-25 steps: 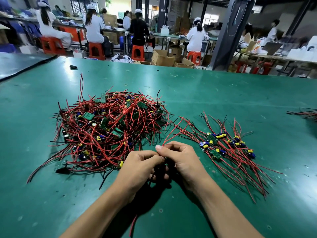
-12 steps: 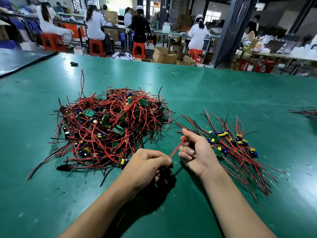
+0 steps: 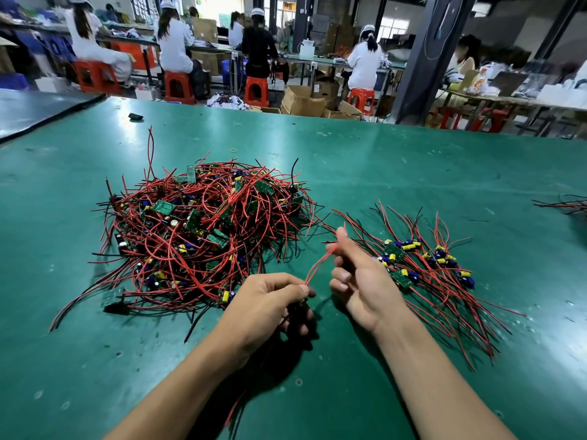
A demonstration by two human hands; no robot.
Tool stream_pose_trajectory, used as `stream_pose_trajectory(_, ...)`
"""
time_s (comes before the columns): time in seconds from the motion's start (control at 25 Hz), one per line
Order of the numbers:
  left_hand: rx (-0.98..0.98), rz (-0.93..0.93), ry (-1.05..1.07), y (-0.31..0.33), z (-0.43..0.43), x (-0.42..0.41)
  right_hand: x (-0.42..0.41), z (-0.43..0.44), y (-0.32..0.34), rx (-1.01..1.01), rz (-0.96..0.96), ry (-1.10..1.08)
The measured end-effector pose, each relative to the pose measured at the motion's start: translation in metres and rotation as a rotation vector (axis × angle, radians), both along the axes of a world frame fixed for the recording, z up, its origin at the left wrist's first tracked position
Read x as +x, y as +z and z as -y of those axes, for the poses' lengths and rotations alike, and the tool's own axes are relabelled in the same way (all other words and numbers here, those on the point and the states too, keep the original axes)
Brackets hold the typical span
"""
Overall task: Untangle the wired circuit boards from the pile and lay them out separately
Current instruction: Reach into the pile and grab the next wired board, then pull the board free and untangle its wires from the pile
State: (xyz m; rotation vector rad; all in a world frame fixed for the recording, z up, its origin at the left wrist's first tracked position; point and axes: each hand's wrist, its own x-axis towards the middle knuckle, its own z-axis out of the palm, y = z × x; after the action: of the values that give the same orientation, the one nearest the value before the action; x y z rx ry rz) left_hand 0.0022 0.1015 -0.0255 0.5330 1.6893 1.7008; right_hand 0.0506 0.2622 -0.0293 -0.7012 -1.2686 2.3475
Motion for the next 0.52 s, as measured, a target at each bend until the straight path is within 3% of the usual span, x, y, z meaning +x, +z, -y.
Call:
stream_pose_trajectory(0.2, 0.056, -0.028, 0.042, -0.006, 0.0, -0.001, 0.016, 0.022, -0.005, 0.339, 0.114, 0.439)
stream_pose_trajectory(0.52, 0.013, -0.054, 0.088, -0.005, -0.004, 0.0, 0.006, 0.014, -0.009, 0.372, 0.16, 0.189)
